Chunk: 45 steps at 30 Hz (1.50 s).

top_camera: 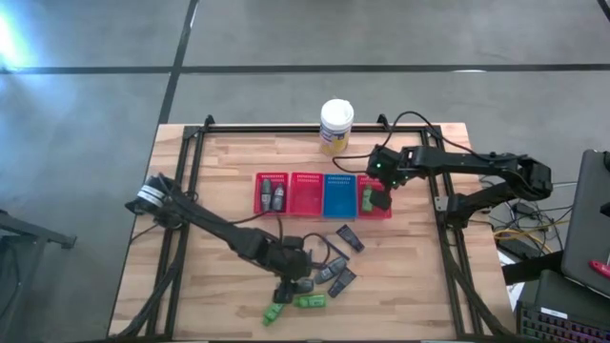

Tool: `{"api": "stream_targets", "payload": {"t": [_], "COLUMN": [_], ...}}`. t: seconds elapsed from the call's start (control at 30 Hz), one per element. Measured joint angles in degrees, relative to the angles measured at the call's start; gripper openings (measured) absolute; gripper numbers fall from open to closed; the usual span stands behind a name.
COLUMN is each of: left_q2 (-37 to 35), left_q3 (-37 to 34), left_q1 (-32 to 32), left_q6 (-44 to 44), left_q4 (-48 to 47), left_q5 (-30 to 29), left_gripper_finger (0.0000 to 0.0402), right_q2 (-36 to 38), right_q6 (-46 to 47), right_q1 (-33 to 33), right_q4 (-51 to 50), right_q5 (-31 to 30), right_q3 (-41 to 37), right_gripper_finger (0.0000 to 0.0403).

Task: Pick & Place Travel size toiletries
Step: Put the black deodorant into the left red bin

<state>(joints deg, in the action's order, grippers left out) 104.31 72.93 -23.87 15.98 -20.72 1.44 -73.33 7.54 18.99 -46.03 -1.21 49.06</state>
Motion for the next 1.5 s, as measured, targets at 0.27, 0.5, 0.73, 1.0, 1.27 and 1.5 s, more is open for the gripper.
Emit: {"api": "stream_targets", "payload": {"t": [0.27,0.5,0.73,1.0,1.27,1.5], "left_q2": [0.00,1.84,2.49,2.49,2.41,-0.09], "left_q3": [0.02,-0.06,-0.07,-1.24,-1.31,-2.12], "left_q1": [-0.18,-0.23,-0.34,-0.34,-0.29,-0.29], "left_q6": [-4.36,-3.62,-3.74,-4.28,0.61,4.74], "left_q4": [0.12,2.80,3.01,2.66,0.50,-4.69], "left_q5": [-0.41,1.70,2.23,1.98,1.96,1.95], "left_gripper_finger": [0.0248,0.0248,0.0248,0.0248,0.0248,0.0246], "right_q2": [0.10,0.10,0.10,0.11,1.92,5.49], "right_q6": [1.73,1.91,2.10,1.44,-4.30,-8.01], "right_q1": [-0.01,-0.01,-0.01,0.02,-0.24,-1.87], "right_q4": [-0.06,0.06,0.01,0.43,1.66,2.15], "right_q5": [-0.24,-0.28,-0.31,-0.31,3.54,7.09], "right_q3": [-0.72,-2.16,-3.21,-3.21,-2.12,-1.42], "right_gripper_finger": [0.0359,0.0359,0.0359,0.0359,0.0359,0.0359]}}
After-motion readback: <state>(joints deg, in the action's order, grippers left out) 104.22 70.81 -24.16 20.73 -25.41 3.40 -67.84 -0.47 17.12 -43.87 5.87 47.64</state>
